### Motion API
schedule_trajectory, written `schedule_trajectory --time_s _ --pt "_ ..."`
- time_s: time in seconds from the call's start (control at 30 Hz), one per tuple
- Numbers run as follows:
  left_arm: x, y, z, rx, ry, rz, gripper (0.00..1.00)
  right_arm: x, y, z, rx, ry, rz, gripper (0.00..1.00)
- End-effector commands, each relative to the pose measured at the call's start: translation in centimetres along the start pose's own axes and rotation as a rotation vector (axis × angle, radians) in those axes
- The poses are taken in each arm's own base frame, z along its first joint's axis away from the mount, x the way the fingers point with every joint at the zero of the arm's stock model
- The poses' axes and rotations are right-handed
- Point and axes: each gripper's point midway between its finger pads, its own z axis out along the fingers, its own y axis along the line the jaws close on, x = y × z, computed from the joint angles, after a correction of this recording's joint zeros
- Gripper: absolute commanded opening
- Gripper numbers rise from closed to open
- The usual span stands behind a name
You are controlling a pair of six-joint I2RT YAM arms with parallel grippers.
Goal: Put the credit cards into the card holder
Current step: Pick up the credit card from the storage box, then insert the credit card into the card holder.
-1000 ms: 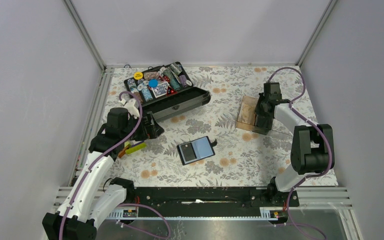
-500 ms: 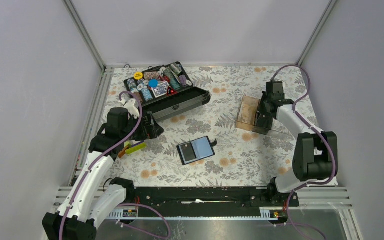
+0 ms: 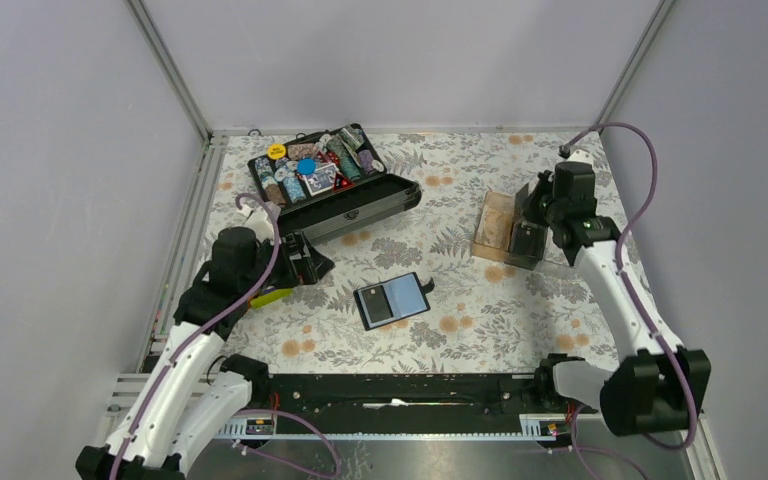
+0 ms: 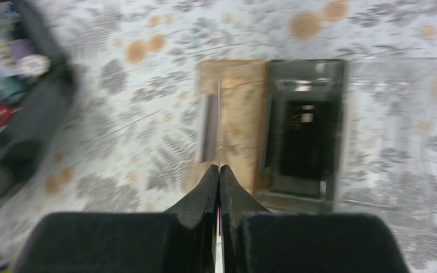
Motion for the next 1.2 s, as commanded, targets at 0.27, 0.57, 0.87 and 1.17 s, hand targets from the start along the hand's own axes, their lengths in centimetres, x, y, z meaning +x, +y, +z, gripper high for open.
schedule_trajectory --time_s 0.27,0.57,0.87,1.17 --pt "0.8 -11.8 -2.3 0.476 -0.165 -0.155 0.99 8.3 16.1 -11.5 -0.781 0.096 0.14 0.0" --pt "1.6 -18.0 -3.2 0.734 -0.211 -0.211 0.99 9.7 20.1 -19.7 -1.23 0.067 0.275 0.0" --pt "-0.1 -19.9 -4.3 0.778 -0.302 -0.259 0.79 9.7 21.0 -24.1 -1.469 0.038 0.301 0.0" --pt "-0.5 -21.1 -3.6 0.773 -0.278 -0.248 0.51 10.5 22.6 -25.7 -1.556 0.069 0.272 0.0"
